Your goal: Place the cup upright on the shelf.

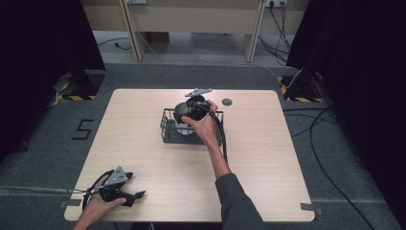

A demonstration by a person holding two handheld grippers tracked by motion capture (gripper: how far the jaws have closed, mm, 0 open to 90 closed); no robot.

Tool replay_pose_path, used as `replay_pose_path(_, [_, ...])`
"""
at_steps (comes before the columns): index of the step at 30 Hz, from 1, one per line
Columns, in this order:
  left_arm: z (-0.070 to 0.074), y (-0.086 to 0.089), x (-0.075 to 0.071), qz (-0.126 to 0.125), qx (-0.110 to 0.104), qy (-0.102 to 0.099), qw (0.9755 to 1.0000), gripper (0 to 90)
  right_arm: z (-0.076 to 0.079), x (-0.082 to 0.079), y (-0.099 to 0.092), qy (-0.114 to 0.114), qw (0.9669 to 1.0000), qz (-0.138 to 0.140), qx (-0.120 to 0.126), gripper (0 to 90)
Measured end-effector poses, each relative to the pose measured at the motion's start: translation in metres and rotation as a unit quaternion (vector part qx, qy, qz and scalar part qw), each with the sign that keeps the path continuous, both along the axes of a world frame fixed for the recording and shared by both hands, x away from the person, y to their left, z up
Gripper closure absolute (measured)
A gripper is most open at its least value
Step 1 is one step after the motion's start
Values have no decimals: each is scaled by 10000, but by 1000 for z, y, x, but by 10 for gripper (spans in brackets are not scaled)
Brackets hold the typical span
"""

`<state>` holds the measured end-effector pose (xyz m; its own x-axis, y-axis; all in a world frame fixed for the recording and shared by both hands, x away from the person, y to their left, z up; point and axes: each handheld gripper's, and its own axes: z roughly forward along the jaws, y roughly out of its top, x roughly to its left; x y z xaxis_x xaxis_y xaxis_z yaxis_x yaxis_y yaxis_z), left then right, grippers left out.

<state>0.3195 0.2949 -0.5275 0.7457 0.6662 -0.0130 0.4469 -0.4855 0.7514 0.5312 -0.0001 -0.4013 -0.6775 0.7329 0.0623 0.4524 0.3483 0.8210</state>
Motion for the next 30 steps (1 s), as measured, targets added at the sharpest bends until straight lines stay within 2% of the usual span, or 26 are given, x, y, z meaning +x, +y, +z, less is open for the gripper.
replay_pose_path(5, [0, 0, 0, 0, -1, -1, 10000, 110, 0, 0, 1, 9, 10000, -68, 48, 53])
replay_pose_path(9, [0, 0, 0, 0, -1, -1, 10000, 110, 1, -2, 2, -76, 9999, -71, -16, 50])
replay_pose_path(11, [0, 0, 0, 1, -2, -2, 10000, 110, 2, -2, 2, -131, 9999, -39, 34, 47])
replay_pose_path(13, [0, 0, 0, 0, -1, -1, 10000, 110, 6, -3, 0, -246, 9992, -33, 314, 105])
replay_pose_path(14, [0, 0, 0, -4, -1, 6, 10000, 110, 14, -5, -2, -312, 9983, -18, 496, 191])
replay_pose_path(16, [0, 0, 0, 1, -2, -1, 10000, 110, 20, -7, -3, -330, 9982, -25, 496, 113])
replay_pose_path(18, [0, 0, 0, 3, -3, 0, 10000, 110, 22, -8, -3, -381, 9981, -44, 477, 126])
replay_pose_path(19, [0, 0, 0, 3, -2, -1, 10000, 110, 25, -9, -4, -376, 9980, -29, 509, 174])
replay_pose_path(21, [0, 0, 0, 5, 2, 0, 10000, 110, 26, -10, -5, -367, 9981, -16, 498, 134])
replay_pose_path(22, [0, 0, 0, 4, 1, 2, 10000, 110, 25, -11, -6, -358, 9981, -56, 501, 163])
replay_pose_path(30, [0, 0, 0, 4, 4, -2, 10000, 110, 26, -16, -14, -360, 9977, -95, 571, 151])
